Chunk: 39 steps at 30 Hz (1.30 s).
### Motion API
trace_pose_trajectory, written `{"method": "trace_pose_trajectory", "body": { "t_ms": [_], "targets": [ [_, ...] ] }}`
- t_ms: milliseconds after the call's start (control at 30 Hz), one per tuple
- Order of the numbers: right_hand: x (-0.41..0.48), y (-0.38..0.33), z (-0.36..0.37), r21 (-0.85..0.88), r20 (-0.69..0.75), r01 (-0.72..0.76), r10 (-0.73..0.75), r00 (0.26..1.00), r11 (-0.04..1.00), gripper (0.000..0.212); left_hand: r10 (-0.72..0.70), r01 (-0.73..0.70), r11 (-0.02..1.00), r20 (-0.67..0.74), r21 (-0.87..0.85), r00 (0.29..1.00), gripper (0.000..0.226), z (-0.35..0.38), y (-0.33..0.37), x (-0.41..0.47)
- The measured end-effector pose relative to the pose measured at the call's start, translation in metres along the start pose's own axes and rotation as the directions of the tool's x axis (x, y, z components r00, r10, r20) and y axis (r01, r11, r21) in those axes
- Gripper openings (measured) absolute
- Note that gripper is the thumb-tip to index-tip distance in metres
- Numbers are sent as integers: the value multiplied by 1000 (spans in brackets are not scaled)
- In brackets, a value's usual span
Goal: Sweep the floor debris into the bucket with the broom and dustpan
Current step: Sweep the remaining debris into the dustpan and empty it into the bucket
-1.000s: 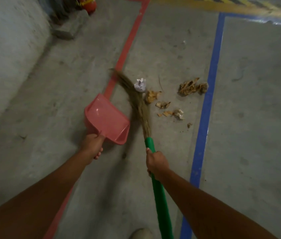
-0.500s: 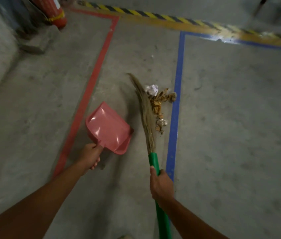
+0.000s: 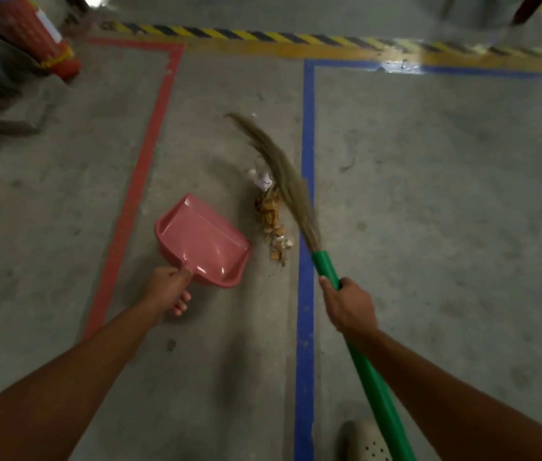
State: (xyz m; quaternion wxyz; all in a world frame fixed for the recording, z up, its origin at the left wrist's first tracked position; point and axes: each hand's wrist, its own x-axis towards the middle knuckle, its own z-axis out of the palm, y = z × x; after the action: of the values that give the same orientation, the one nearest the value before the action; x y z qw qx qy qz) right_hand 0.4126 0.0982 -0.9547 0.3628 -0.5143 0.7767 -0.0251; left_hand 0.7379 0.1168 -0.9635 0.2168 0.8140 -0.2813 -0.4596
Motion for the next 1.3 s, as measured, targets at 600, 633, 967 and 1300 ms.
{"method": "trace_pose_trajectory", "body": {
  "t_ms": [600, 633, 967, 1300],
  "targets": [
    [191, 19, -54, -397, -74, 43, -78, 994, 917, 48, -59, 78, 972, -90, 221, 994, 33, 9, 100, 135],
    [200, 16, -52, -416, -77, 73, -115, 990, 906, 47, -60, 75, 975, -80, 210, 995, 31, 11, 103, 141],
    [199, 40, -36, -590, 40, 268, -304, 952, 762, 38, -86, 78, 964, 21, 254, 996, 48, 37, 71, 143],
    [137, 96, -38, -614, 176, 383, -354, 919, 690, 37, -80, 66, 988, 104, 137, 991, 43, 68, 36, 108]
  ]
}}
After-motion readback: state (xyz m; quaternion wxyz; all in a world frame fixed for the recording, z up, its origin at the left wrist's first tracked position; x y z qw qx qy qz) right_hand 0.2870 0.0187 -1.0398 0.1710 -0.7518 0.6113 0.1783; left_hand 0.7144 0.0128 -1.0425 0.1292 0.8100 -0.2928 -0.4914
